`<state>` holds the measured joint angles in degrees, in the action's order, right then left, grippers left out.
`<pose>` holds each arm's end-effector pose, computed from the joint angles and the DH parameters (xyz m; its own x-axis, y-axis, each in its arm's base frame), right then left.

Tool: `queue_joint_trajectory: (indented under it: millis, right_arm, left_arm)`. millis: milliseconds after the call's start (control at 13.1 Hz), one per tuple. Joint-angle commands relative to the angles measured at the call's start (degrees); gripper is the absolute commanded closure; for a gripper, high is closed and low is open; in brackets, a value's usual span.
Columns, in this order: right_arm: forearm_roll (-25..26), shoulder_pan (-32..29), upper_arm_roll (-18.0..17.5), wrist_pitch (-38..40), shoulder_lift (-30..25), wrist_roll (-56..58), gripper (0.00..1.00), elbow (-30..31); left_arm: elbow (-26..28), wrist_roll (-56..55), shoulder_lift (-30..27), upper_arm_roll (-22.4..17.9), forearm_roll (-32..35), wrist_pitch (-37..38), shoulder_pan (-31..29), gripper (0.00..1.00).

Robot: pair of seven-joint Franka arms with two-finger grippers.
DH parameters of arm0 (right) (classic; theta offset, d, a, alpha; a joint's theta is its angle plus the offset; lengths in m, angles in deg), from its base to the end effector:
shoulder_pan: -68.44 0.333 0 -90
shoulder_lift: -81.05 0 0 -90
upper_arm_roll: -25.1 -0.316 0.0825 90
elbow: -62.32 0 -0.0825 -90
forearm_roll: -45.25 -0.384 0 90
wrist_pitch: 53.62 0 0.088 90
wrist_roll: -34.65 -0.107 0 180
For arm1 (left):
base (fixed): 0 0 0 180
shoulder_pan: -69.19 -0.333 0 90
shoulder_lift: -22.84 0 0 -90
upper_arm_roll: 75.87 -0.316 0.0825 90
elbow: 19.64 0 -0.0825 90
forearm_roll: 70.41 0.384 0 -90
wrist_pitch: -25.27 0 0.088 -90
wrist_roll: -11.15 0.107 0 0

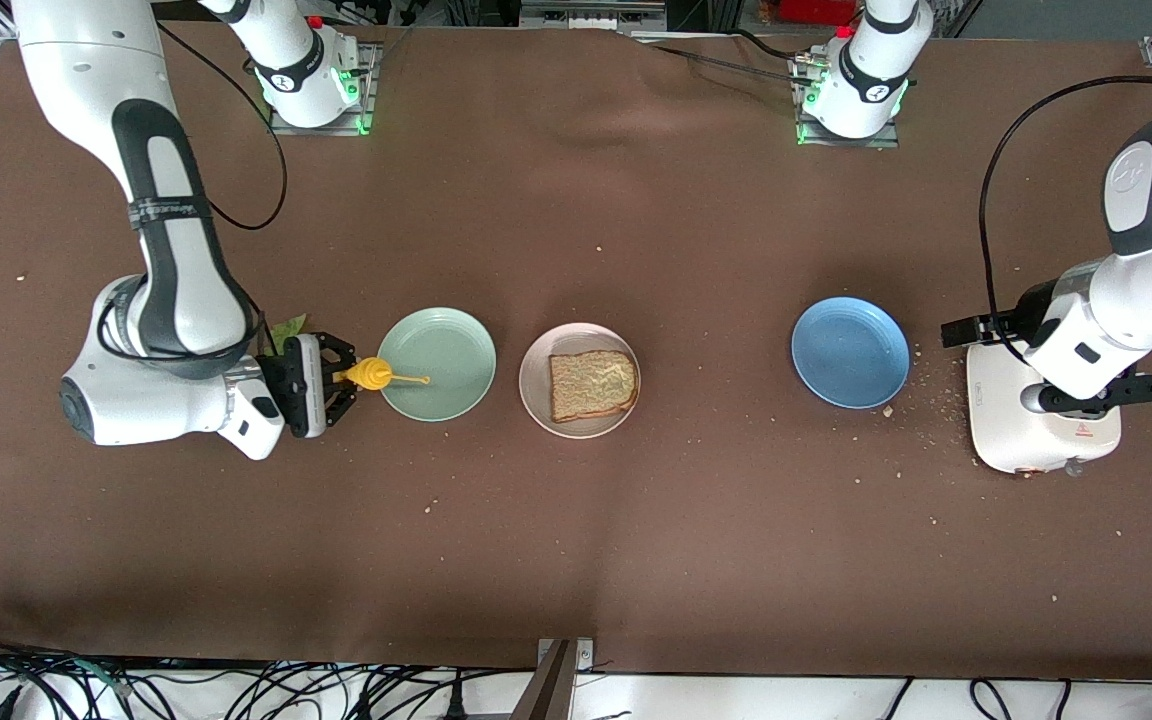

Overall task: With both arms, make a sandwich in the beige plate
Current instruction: 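Carry the mustard bottle back and set it beside the lettuce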

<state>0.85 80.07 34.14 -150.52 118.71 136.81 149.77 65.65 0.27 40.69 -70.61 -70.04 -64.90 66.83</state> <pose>0.6563 0.1118 0.2637 0.1470 0.7906 0.5944 0.9238 0.1051 -0.3682 0.6292 -0.0243 0.4782 0.9649 0.1381 -0.2233 0.1369 -0.9904 -0.0207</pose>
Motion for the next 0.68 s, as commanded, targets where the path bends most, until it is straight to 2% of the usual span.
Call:
queue_joint_trajectory:
  millis: [0, 228, 609]
  right_arm:
    - [-5.6, -6.2, -1.1, 5.6, -1.4, 9.8, 1.0, 4.9]
    - [-11.2, -11.4, -1.2, 13.9, 2.5, 20.3, 1.0, 4.9]
    - [-16.8, -13.6, -1.3, 16.7, 9.7, 34.4, 1.0, 4.6]
  left_arm:
    - [0.2, 0.1, -0.3, 0.1, 2.1, -0.4, 0.2, 0.0]
    - [0.2, 0.1, -0.3, 0.1, 2.1, -0.4, 0.2, 0.0]
    - [0.3, 0.1, -0.2, 0.1, 2.1, -0.4, 0.2, 0.0]
